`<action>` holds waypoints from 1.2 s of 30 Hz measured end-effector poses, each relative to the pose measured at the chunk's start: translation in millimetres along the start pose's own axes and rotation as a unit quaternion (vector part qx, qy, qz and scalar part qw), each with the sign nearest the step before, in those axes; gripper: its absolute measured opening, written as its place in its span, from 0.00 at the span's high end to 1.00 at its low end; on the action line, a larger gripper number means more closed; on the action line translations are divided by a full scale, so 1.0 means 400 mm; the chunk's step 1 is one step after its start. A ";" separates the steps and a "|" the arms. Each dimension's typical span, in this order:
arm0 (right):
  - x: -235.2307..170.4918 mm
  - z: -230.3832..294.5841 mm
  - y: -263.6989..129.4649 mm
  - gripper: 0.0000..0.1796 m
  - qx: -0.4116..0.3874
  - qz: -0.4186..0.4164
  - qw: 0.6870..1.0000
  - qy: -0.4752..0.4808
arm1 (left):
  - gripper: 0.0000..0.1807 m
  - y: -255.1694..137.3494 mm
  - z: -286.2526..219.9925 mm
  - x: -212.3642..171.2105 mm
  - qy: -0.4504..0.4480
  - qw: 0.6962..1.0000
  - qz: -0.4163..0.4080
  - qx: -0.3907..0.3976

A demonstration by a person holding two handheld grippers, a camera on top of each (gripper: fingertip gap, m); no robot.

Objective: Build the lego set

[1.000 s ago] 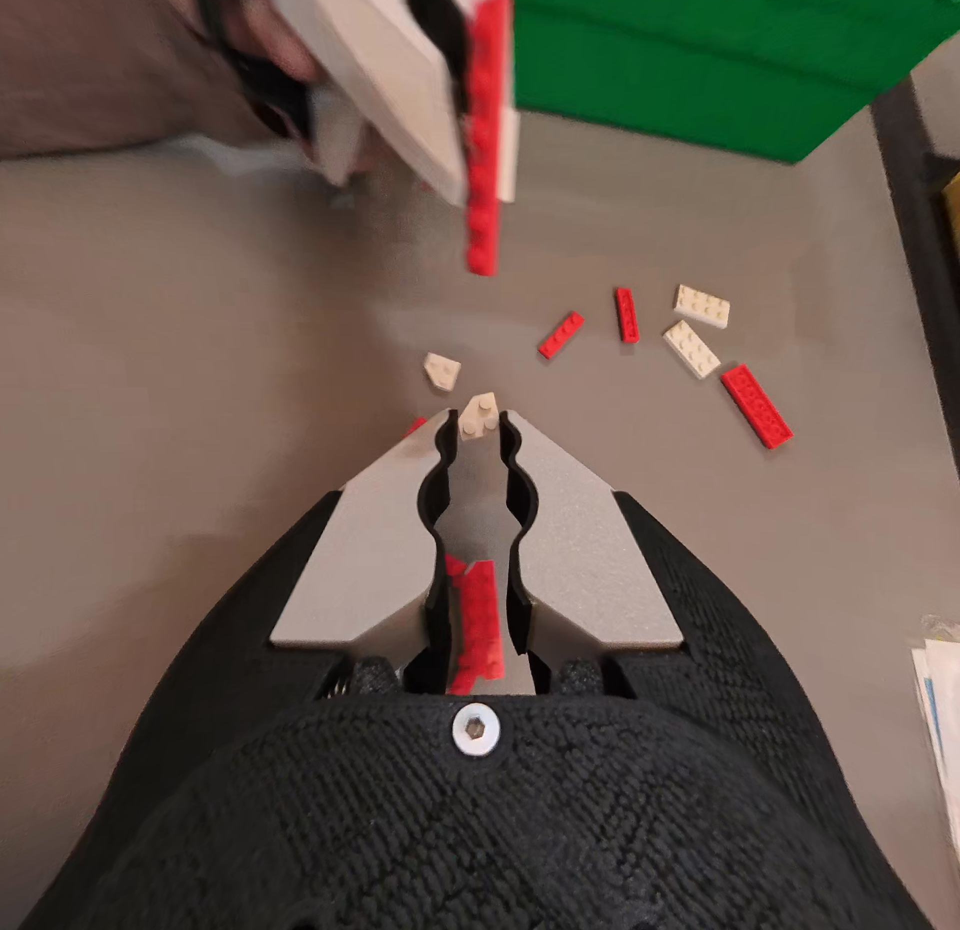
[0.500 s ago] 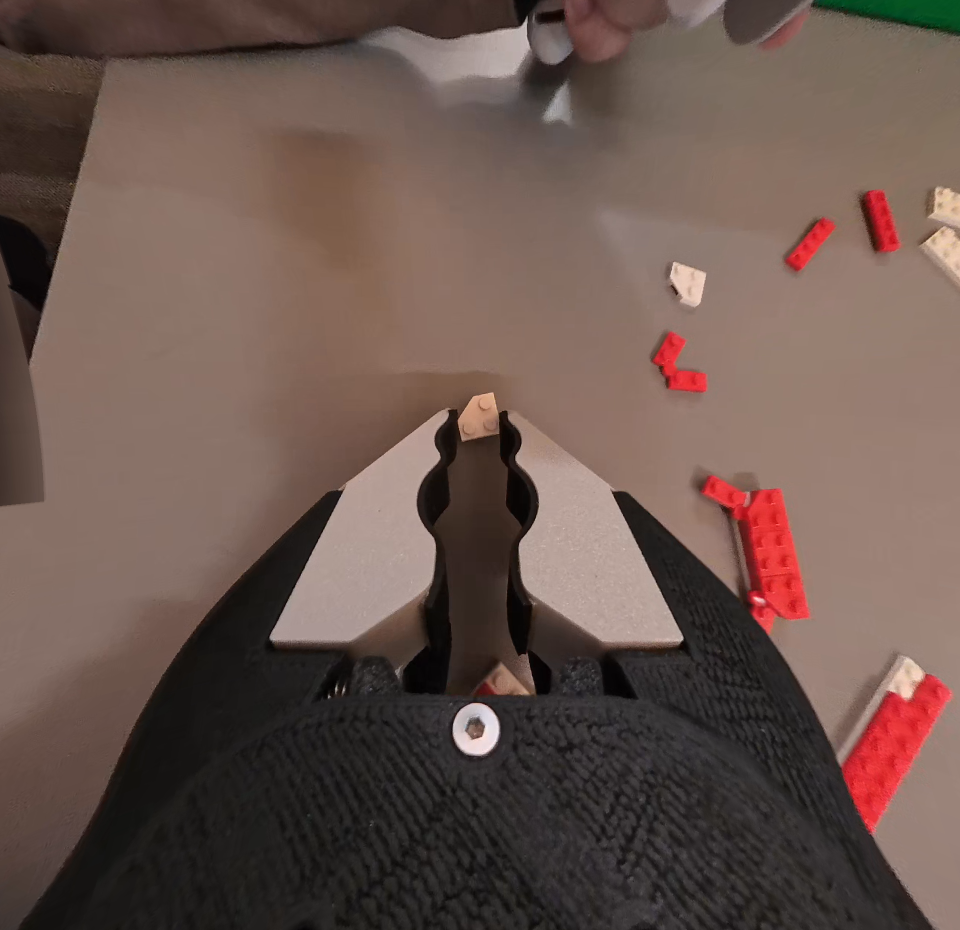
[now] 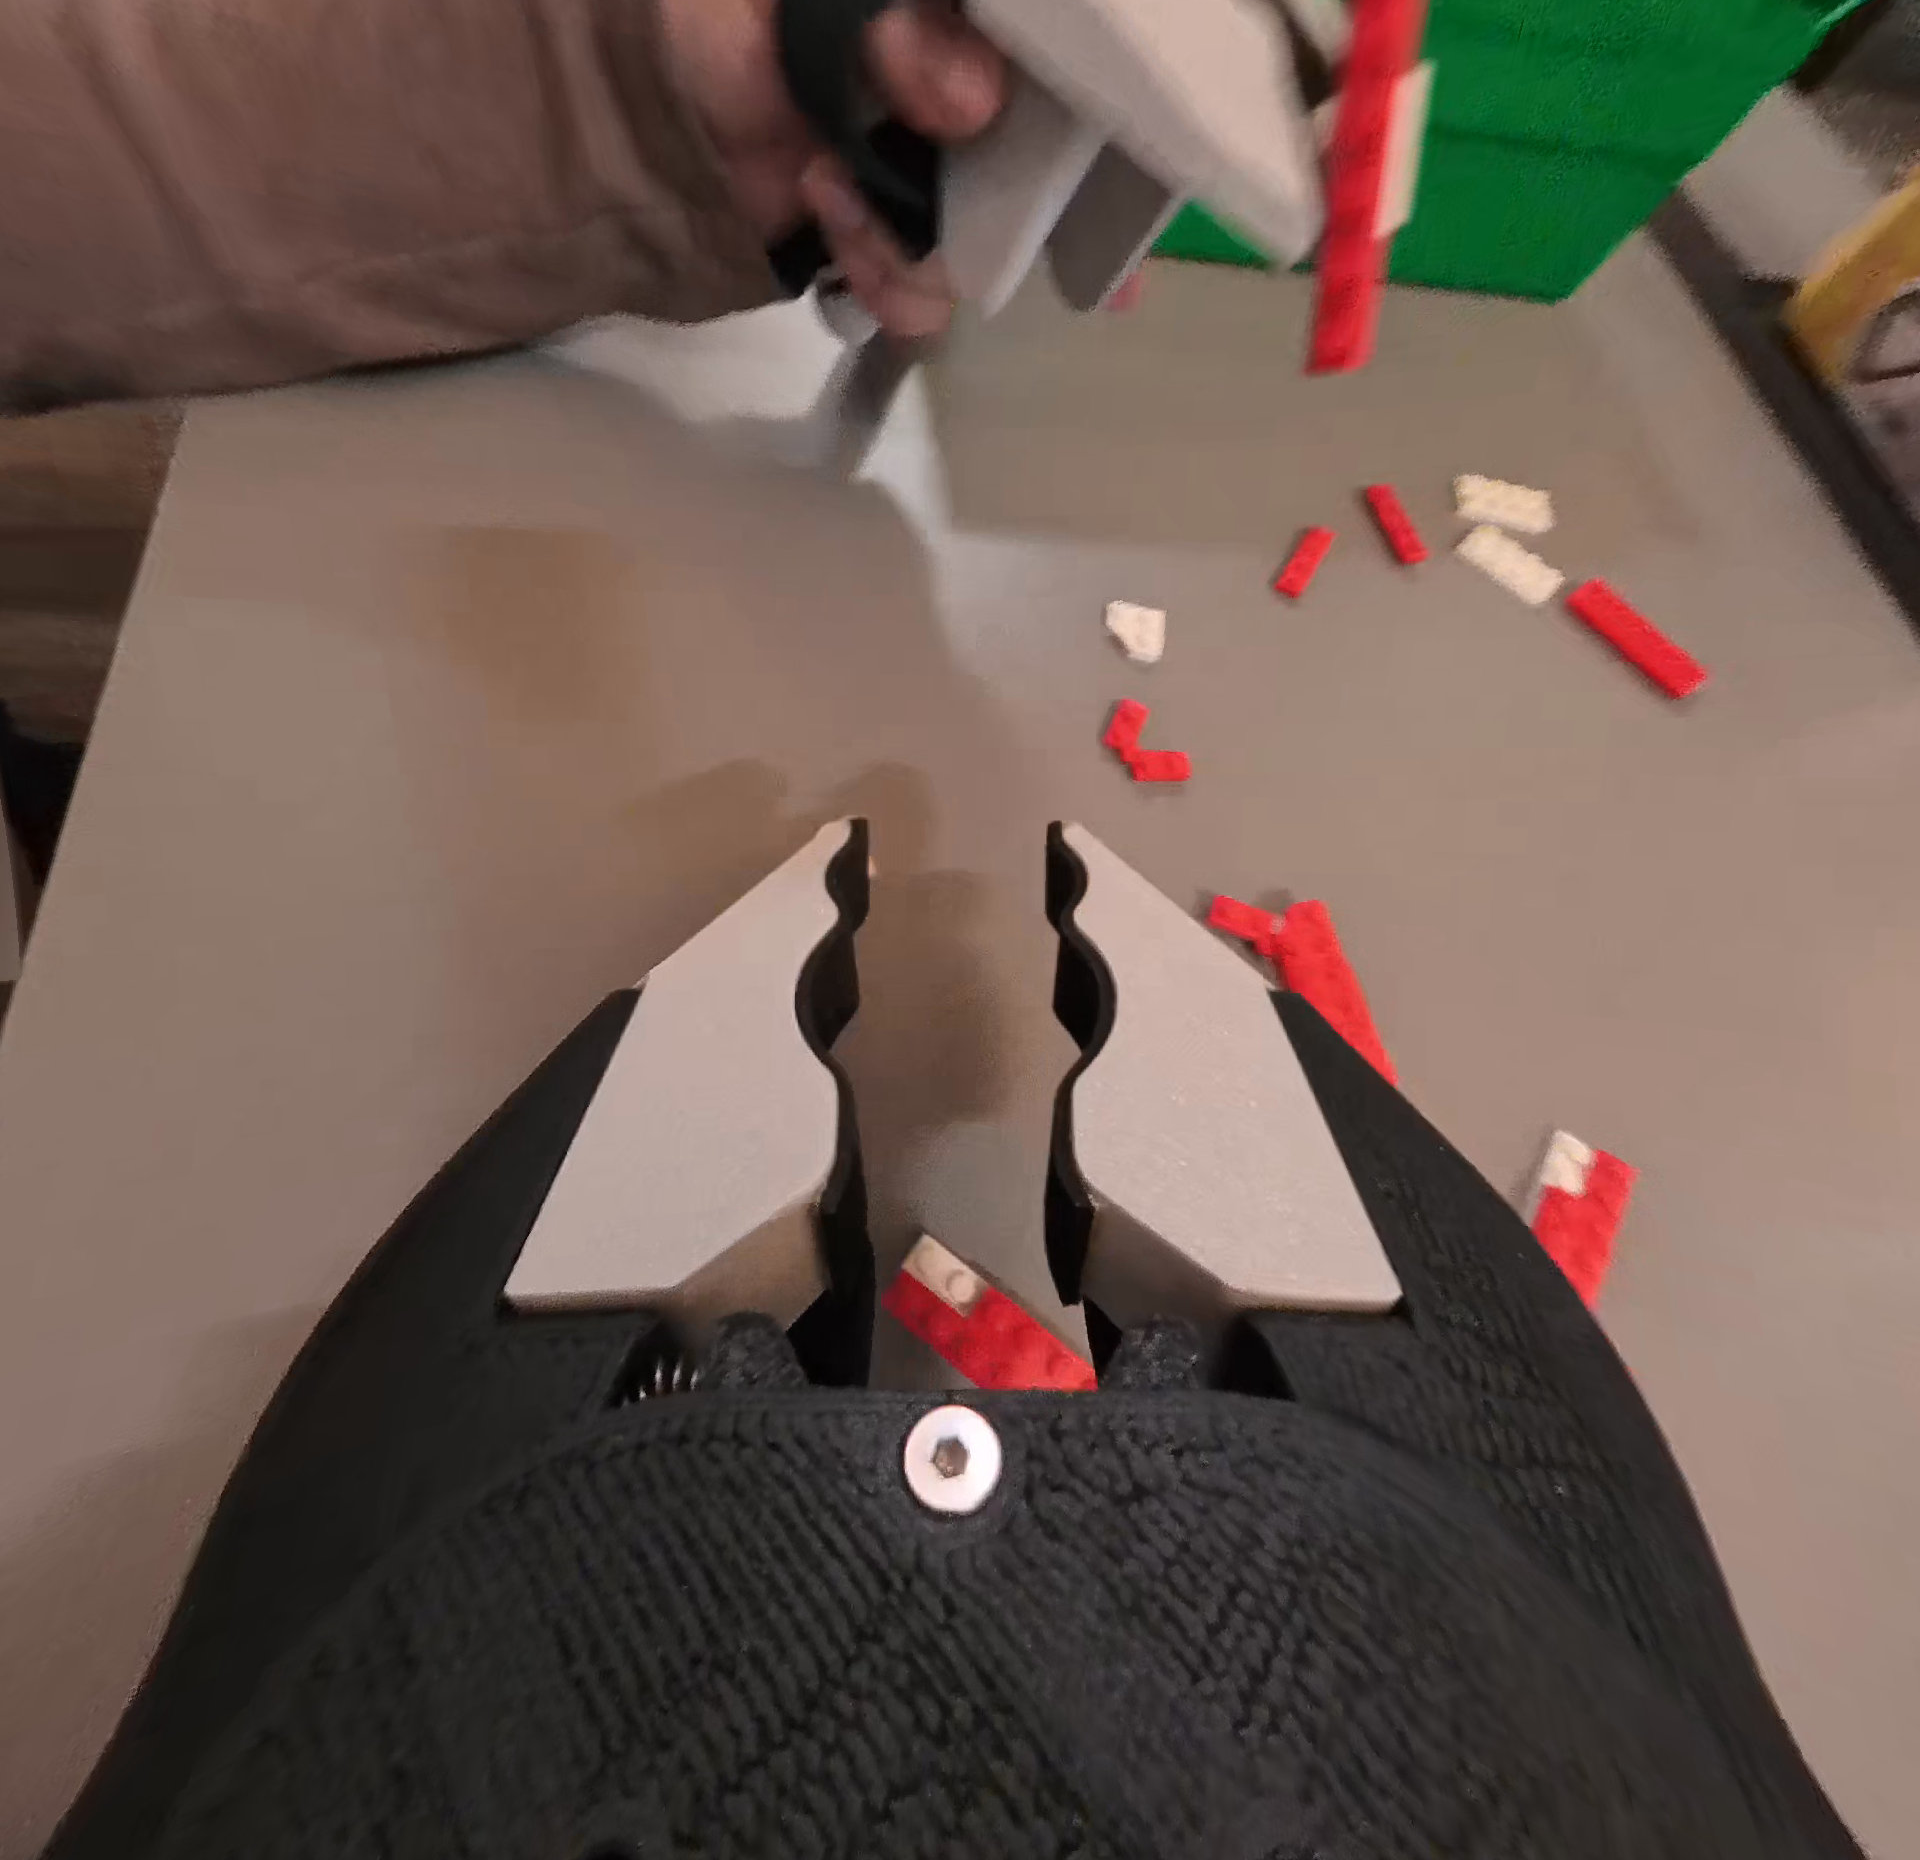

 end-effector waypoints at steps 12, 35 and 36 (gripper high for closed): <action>0.116 -0.008 -0.042 0.86 -0.018 -0.098 0.990 -0.096 | 0.98 -0.059 -0.117 -0.075 0.187 0.965 0.111 0.148; 0.151 0.098 0.031 0.99 0.060 -0.142 0.942 -0.298 | 0.95 -0.072 -0.180 -0.148 0.284 0.921 0.151 0.220; 0.163 0.095 0.016 0.99 0.075 -0.172 0.945 -0.269 | 0.91 -0.071 -0.188 -0.140 0.258 0.935 0.130 0.206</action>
Point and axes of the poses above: each gripper's, where its closed fingertips meet, y out along the fingers, x out of its top, z = x × y across the jaws, the point moved 2 cm from there along -y, back along the fingers, and after that the axes turned 3 degrees about x, right-handed, at the moved point
